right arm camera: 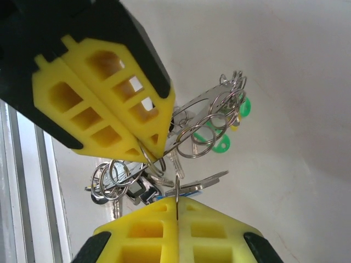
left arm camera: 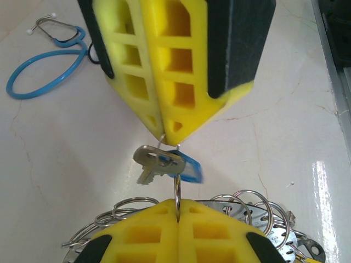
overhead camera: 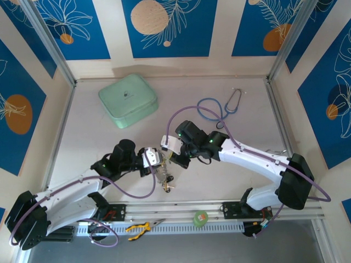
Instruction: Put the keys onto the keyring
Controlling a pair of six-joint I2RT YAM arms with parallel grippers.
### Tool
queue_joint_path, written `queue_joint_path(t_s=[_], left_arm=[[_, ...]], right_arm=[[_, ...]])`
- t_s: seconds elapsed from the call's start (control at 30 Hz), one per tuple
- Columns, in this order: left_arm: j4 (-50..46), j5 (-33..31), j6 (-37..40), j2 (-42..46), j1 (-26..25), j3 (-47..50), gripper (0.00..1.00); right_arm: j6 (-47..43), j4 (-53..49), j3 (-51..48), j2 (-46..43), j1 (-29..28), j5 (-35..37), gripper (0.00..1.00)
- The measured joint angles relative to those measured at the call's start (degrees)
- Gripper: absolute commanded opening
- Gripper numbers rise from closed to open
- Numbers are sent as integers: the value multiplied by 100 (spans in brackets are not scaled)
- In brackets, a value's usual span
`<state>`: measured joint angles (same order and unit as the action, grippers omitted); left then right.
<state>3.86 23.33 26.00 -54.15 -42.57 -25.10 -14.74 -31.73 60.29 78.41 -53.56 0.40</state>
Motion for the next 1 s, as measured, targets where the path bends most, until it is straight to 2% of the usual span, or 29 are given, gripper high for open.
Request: queue_joint_path(t_s=[0.5, 1.0], left_arm=[[0, 0, 0, 7, 0, 0, 0], [0, 0, 2, 7, 0, 0, 0]], right_arm=[[20, 109, -162, 0, 7, -546, 0], [166, 372, -157, 17, 57, -577, 0]])
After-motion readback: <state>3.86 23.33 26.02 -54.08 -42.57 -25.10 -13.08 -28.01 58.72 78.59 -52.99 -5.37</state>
